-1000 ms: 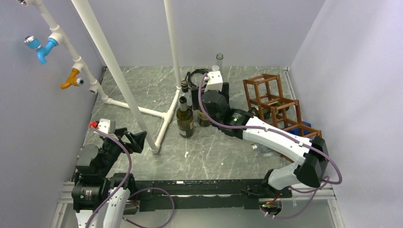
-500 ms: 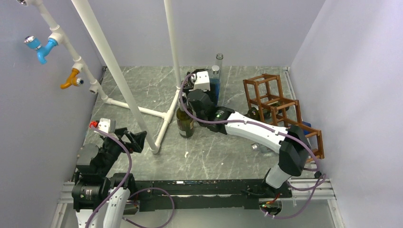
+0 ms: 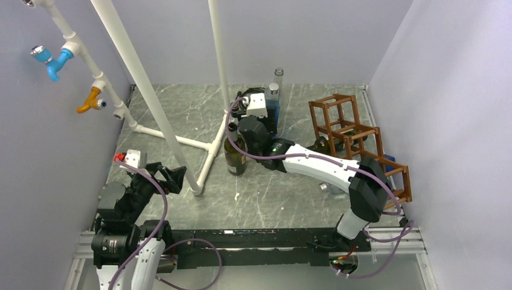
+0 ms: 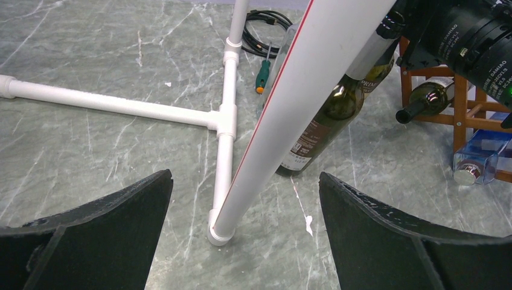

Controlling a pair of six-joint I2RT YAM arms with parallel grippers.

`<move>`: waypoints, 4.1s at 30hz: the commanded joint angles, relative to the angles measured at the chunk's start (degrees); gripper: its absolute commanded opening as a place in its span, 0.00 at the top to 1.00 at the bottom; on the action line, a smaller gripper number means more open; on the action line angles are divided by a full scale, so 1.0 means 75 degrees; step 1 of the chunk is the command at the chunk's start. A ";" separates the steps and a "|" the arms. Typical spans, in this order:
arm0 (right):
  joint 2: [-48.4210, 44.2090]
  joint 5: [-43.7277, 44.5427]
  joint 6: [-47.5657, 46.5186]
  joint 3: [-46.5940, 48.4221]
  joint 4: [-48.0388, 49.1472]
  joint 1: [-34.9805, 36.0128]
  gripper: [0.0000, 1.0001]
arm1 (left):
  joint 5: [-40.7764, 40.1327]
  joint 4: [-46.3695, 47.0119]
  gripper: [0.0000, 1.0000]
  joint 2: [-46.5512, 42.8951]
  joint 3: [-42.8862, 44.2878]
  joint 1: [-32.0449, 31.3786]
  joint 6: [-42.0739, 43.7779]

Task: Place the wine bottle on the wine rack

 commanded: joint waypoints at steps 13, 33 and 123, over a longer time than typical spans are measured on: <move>-0.0080 -0.0333 0.0013 0.0389 0.0136 -0.0226 0.74 | 0.0137 0.0275 0.04 0.0192 0.0050 0.0074 -0.0063; -0.3220 -0.3462 -0.0373 -0.0329 -0.1629 -0.0216 1.00 | 0.0107 0.0316 0.03 -0.0207 0.0003 0.0086 -0.0067; -0.3918 -0.2920 -0.7316 0.0395 -0.7798 0.0005 1.00 | 0.0125 0.0439 0.02 -0.0488 -0.0068 -0.0134 -0.0062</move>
